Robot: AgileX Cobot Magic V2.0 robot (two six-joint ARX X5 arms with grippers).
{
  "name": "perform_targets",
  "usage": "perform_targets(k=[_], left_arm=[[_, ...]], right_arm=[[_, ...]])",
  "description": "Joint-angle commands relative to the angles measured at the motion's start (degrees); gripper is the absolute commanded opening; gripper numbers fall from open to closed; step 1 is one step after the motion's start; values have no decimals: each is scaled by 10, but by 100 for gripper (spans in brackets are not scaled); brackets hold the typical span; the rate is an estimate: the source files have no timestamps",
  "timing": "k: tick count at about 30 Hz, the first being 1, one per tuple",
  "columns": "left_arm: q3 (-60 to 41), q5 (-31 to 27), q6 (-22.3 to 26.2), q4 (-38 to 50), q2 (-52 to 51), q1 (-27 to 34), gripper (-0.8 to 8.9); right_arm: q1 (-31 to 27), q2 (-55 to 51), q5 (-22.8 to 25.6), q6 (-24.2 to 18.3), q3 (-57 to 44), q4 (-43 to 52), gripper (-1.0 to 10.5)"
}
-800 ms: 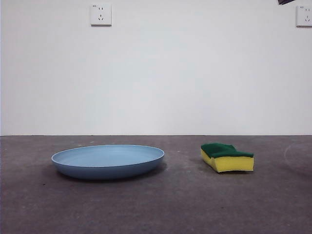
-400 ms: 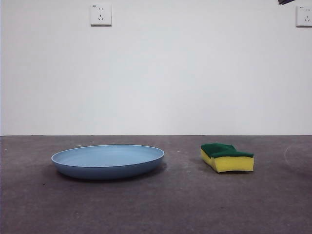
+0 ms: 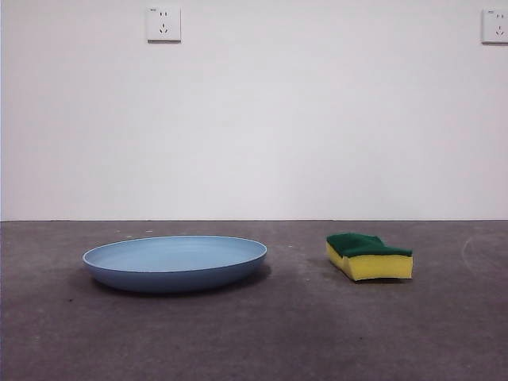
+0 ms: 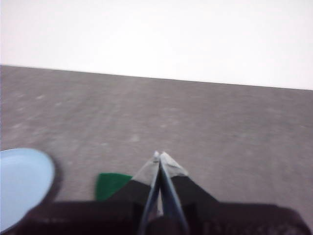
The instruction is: Pick up the plate,pick up the cloth,clean the plate with the cloth
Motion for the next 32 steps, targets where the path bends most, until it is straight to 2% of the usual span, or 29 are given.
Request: perform_targets(k=[1,5,8,14,18,27,32], left_arm=[[-8,-2,-4,3,-1,2,-3],[-8,-2,-4,3,-1,2,-2],[-8,-2,-4,3,-1,2,-3],[-8,-2,-4,3,-1,2,-3],[-8,-2,-4,3,-1,2,-3],[-8,-2,-4,3,-1,2,-2],[-8,-2,-4,3,-1,2,-3]], right_arm=[[-73,-26,-61,-9,-33,21,0],[-144,-75,-111,-9,-94,61,0],[-167,-118,-131,-9,-150,87,0],[-171,-199,-139,-6,-259,132,0],[-171,-242,-139,17,-326,161,0],[-171,-288,-139,50,-397,161,0],[-171,-295,-140,56,-402,132,0]])
